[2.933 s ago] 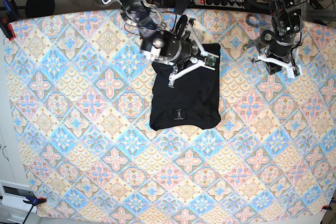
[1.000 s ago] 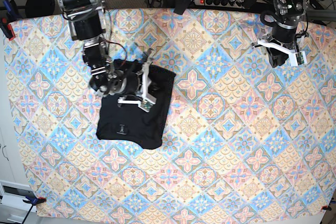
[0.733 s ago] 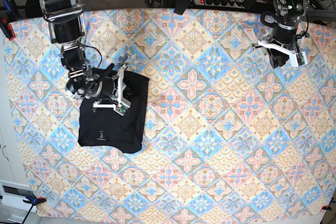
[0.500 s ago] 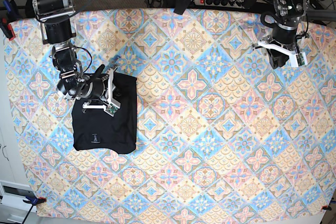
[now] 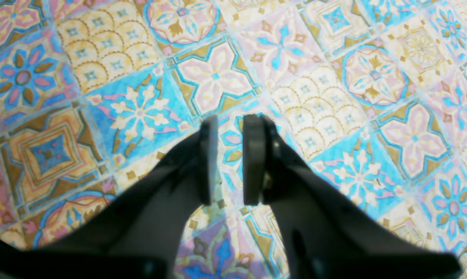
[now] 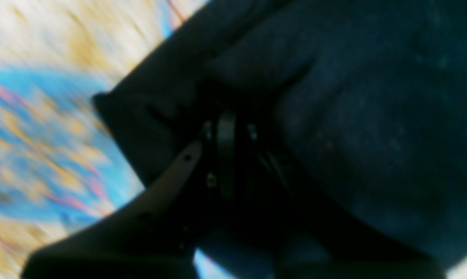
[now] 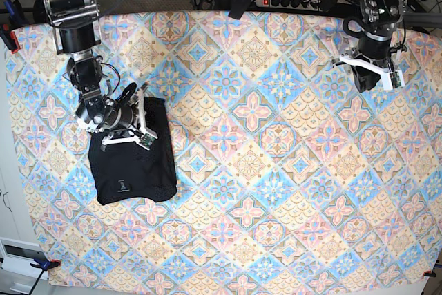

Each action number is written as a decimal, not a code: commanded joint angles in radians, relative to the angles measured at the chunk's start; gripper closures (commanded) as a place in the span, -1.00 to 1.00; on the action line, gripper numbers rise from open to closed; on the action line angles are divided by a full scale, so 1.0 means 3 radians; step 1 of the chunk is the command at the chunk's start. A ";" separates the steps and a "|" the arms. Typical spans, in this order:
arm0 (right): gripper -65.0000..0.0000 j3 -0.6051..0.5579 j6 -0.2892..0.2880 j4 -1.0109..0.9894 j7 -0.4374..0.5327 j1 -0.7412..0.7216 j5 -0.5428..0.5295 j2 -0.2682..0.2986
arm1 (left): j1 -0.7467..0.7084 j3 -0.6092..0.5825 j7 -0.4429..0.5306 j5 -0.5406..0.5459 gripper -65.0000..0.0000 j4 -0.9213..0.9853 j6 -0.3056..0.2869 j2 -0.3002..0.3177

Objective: Fold the T-shirt properly
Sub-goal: 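Drag the folded shirt further with the right gripper, then release it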

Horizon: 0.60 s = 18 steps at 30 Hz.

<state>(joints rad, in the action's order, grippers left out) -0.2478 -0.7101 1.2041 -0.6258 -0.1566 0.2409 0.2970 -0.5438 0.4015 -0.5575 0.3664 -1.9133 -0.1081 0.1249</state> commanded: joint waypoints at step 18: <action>0.99 0.0854 0.0040 0.1016 -0.0341 0.0678 0.0033 0.0051 | -0.0241 -0.0011 0.0066 0.0009 0.64 -0.0294 -0.0010 0.0031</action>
<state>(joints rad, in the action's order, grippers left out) 0.0040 -0.7025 1.4899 -0.7387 0.0586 0.2562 0.3023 -0.6125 0.3950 -0.5575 0.3664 -1.9816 -0.1081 0.1299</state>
